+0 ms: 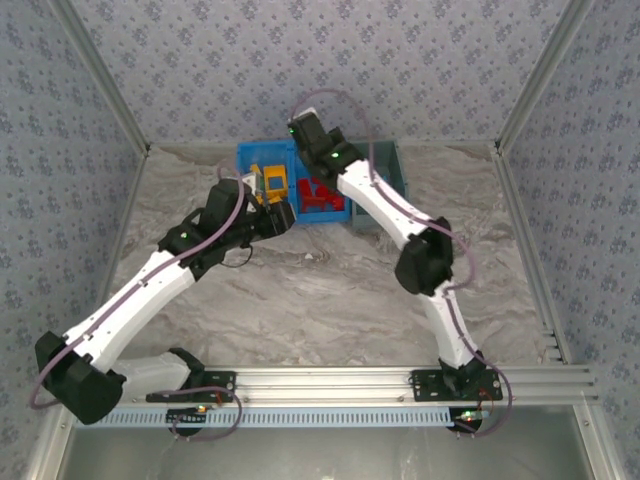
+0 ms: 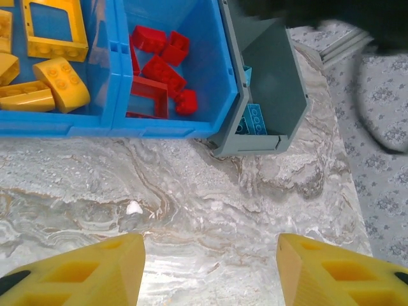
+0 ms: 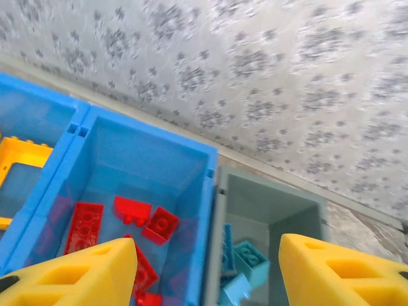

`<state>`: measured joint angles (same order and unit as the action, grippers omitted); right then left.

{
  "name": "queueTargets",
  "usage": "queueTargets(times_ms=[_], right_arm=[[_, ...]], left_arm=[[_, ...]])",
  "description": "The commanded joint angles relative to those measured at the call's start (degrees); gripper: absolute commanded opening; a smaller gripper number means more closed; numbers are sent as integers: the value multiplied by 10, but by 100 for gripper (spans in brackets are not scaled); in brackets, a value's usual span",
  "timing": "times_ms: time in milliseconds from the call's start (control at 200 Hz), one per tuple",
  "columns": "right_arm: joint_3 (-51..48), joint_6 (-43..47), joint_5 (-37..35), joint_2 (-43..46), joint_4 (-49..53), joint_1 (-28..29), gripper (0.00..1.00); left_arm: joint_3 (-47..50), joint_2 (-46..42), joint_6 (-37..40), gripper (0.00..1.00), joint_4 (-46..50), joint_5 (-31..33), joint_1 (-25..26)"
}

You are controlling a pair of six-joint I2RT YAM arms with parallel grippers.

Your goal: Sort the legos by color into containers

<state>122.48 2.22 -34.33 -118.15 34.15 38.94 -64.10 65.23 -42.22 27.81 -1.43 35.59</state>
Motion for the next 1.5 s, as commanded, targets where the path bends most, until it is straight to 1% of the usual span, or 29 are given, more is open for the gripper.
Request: queueTargets(times_ms=[0, 185, 335, 375, 410, 420, 430, 435, 480, 610, 660, 690, 735, 755, 790, 844, 879, 914, 974, 1029, 1104, 1159, 1194, 1259, 1304, 1359, 1389, 1414, 1494], right_arm=[[-144, -67, 21, 116, -40, 8, 63], [-432, -142, 43, 360, -88, 29, 66], [-626, -199, 66, 563, -67, 46, 75], [-663, -216, 78, 611, -53, 47, 79], [-696, -231, 86, 648, -39, 47, 99], [-705, -236, 87, 661, -35, 47, 100], [-713, -240, 89, 672, -30, 47, 100], [-717, -241, 89, 677, -28, 47, 100], [-749, -255, 97, 720, -14, 47, 100], [-824, -274, 104, 837, -4, 48, 100], [-840, -291, 71, 870, 0, 48, 100], [-845, -318, 24, 883, 18, 48, 100], [-839, -406, -60, 883, 80, 48, 100], [-838, -423, -87, 880, 97, 46, 100], [-840, -414, -126, 872, 95, 40, 100], [-859, -357, -161, 864, 40, 30, 100], [-877, -304, -169, 862, -23, 18, 100], [-900, -244, -160, 863, -95, -2, 100], [-948, -159, -107, 859, -220, -60, 100], [-989, -140, -54, 841, -297, -138, 100], [-1029, -132, 19, 800, -380, -256, 100], [-1045, -124, 47, 760, -423, -317, 100], [-1046, -125, 59, 728, -434, -347, 100], [-1051, -123, 112, 668, -474, -400, 100], [-1055, -128, 134, 629, -504, -419, 100], [-1062, -118, 140, 583, -554, -425, 100], [-1048, -116, 153, 567, -538, -427, 100], [-1040, -108, 159, 552, -545, -426, 100], [-1043, -94, 182, 511, -626, -428, 100]], left_arm=[[7, -30, 9, 58, 51, 5, -5], [22, -70, 15, 59, 118, 1, -6], [56, -113, 21, 63, 152, 7, -9], [67, -123, 20, 68, 156, 9, -10], [78, -134, 16, 76, 160, 14, -10], [80, -137, 14, 81, 161, 15, -11], [83, -140, 13, 94, 161, 16, -11], [85, -142, 13, 97, 161, 17, -11], [100, -155, 9, 99, 160, 23, -11], [131, -184, 1, 99, 166, 86, -13], [135, -187, -4, 100, 182, 139, -13], [133, -184, -16, 99, 200, 182, -13], [129, -177, -43, 99, 234, 259, -13], [130, -173, -55, 99, 245, 294, -13], [134, -166, -69, 100, 254, 357, -13], [151, -155, -60, 99, 241, 435, -13], [165, -149, -29, 99, 208, 469, -17], [192, -146, 46, 99, 141, 491, -18], [241, -142, 154, 100, 11, 515, -31], [280, -132, 220, 100, -80, 497, -67], [323, -109, 275, 99, -184, 412, -139], [342, -80, 272, 99, -229, 391, -185], [326, -62, 270, 100, -218, 352, -215], [314, -17, 290, 99, -251, 337, -238], [313, 16, 314, 100, -297, 331, -245], [320, 59, 344, 100, -358, 331, -249], [322, 82, 354, 99, -388, 330, -253], [323, 102, 358, 100, -409, 321, -259], [336, 145, 367, 100, -490, 289, -274]])
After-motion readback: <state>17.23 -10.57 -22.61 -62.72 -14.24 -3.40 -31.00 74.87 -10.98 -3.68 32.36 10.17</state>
